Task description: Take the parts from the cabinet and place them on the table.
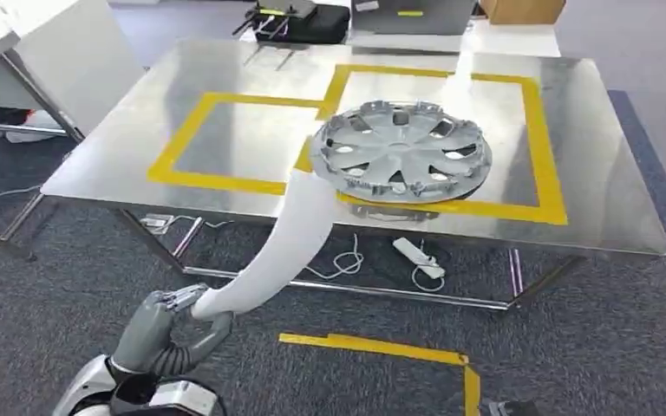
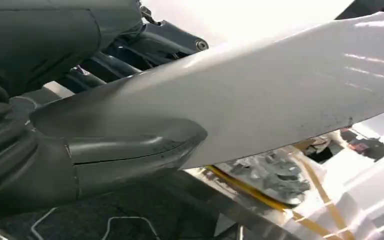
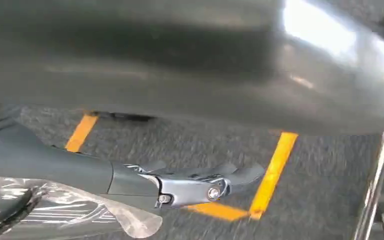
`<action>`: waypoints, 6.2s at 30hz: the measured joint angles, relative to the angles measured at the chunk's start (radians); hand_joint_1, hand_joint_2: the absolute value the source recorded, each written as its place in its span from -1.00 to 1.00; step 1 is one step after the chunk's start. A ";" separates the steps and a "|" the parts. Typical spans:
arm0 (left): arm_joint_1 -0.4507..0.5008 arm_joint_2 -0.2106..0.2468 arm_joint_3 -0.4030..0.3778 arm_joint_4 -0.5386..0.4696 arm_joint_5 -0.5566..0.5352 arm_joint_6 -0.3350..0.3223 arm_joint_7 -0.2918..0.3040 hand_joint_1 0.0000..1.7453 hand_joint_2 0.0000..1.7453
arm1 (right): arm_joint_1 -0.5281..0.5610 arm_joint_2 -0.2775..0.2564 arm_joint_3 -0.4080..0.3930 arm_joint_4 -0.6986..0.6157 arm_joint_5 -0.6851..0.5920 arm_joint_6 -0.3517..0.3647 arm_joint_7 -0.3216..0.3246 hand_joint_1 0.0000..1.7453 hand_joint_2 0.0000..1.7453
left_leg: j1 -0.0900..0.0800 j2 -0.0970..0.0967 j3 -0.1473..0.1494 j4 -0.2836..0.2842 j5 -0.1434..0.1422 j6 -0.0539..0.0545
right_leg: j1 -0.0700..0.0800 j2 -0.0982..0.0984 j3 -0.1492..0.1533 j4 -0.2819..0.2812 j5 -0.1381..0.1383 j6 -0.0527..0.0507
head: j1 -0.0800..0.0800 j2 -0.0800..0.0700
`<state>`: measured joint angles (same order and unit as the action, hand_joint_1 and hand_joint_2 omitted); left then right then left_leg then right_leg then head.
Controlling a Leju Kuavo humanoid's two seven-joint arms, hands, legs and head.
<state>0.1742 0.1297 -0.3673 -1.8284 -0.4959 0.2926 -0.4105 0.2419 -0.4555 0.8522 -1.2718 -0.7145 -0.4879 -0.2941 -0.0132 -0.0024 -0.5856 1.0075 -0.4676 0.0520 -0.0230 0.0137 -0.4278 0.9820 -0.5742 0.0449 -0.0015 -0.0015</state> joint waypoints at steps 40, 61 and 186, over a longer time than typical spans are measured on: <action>-0.037 -0.045 0.020 0.054 -0.051 -0.040 0.005 1.00 1.00 | -0.045 0.003 0.042 0.103 -0.023 0.033 -0.020 -1.00 -1.00 | 0.001 -0.008 -0.037 0.053 0.003 -0.001 | 0.007 -0.006 -0.157 0.126 0.016 0.003 | 0.008 0.000; -0.177 -0.035 0.002 0.157 -0.289 -0.002 0.165 1.00 1.00 | -0.067 0.004 0.053 0.117 -0.004 0.058 0.007 -1.00 -1.00 | -0.004 -0.011 -0.013 0.034 -0.003 -0.023 | 0.014 -0.007 -0.124 0.044 0.033 -0.019 | 0.005 0.000; 0.007 -0.467 1.396 0.546 -0.025 -0.486 0.085 -1.00 -1.00 | -0.284 -0.176 0.653 -0.075 -0.767 -0.135 -0.321 -1.00 -1.00 | 0.001 0.014 0.090 -0.054 -0.020 0.005 | 0.004 -0.022 -0.199 0.111 -0.012 0.010 | 0.011 0.000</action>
<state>0.1811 -0.3376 1.0288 -1.2822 -0.5211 -0.1930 -0.3254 -0.0421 -0.6317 1.5057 -1.3470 -1.4813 -0.6226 -0.6150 -0.0121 0.0112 -0.4957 0.9534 -0.4874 0.0566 -0.0192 -0.0084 -0.6269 1.0931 -0.5866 0.0553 0.0095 -0.0019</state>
